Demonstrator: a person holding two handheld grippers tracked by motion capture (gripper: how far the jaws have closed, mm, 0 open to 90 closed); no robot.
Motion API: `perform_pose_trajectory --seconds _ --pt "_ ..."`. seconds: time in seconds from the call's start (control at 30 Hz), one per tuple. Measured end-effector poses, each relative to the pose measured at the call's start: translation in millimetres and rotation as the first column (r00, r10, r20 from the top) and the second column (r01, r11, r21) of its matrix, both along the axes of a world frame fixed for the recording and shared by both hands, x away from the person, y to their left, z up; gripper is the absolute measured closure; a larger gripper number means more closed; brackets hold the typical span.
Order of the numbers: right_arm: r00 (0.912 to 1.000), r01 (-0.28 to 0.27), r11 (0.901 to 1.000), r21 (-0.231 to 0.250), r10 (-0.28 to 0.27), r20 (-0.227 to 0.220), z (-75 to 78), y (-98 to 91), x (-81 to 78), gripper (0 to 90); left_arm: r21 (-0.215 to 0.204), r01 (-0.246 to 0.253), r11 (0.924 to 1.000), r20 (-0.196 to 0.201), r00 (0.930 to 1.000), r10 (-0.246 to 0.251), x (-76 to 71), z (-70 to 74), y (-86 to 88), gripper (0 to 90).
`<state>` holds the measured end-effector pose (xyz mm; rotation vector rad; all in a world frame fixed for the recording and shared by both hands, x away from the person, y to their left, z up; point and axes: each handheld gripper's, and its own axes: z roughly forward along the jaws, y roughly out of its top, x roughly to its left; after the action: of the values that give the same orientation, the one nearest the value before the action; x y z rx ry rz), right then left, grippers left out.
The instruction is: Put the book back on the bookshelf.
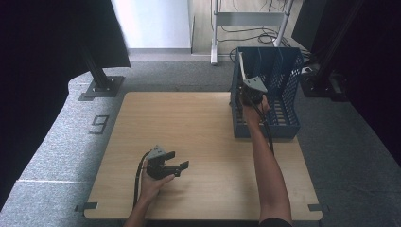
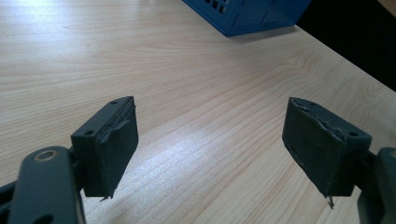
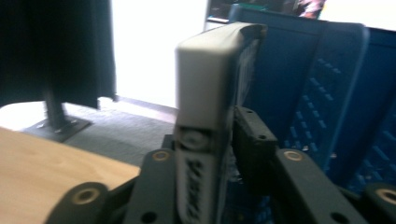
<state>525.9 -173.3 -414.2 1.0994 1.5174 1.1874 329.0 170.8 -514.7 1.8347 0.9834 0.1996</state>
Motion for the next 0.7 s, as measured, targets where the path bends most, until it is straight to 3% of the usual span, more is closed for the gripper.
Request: perform_pose_trajectory --seconds 0.13,0.23,0.7 --pt "0.9982 -0.053 0.9986 -0.004 0.052 -0.031 3.6 -2.0 -4.2 64.7 -0.007 -0.007 1.0 0.015 0.9999 0.007 -1.3 1.7 0.5 19.3" --pt "0.9978 -0.058 0.9982 -0.016 0.057 -0.033 6.0 -3.0 -8.1 64.0 -0.011 -0.006 0.9999 0.016 0.9999 0.007 -1.7 2.5 1.0 19.5" --pt "0.9937 -0.076 0.9966 0.031 0.079 -0.079 3.7 -9.5 -12.9 52.8 -0.006 -0.004 1.0 0.012 0.9999 0.004 -1.6 1.4 -1.1 19.9"
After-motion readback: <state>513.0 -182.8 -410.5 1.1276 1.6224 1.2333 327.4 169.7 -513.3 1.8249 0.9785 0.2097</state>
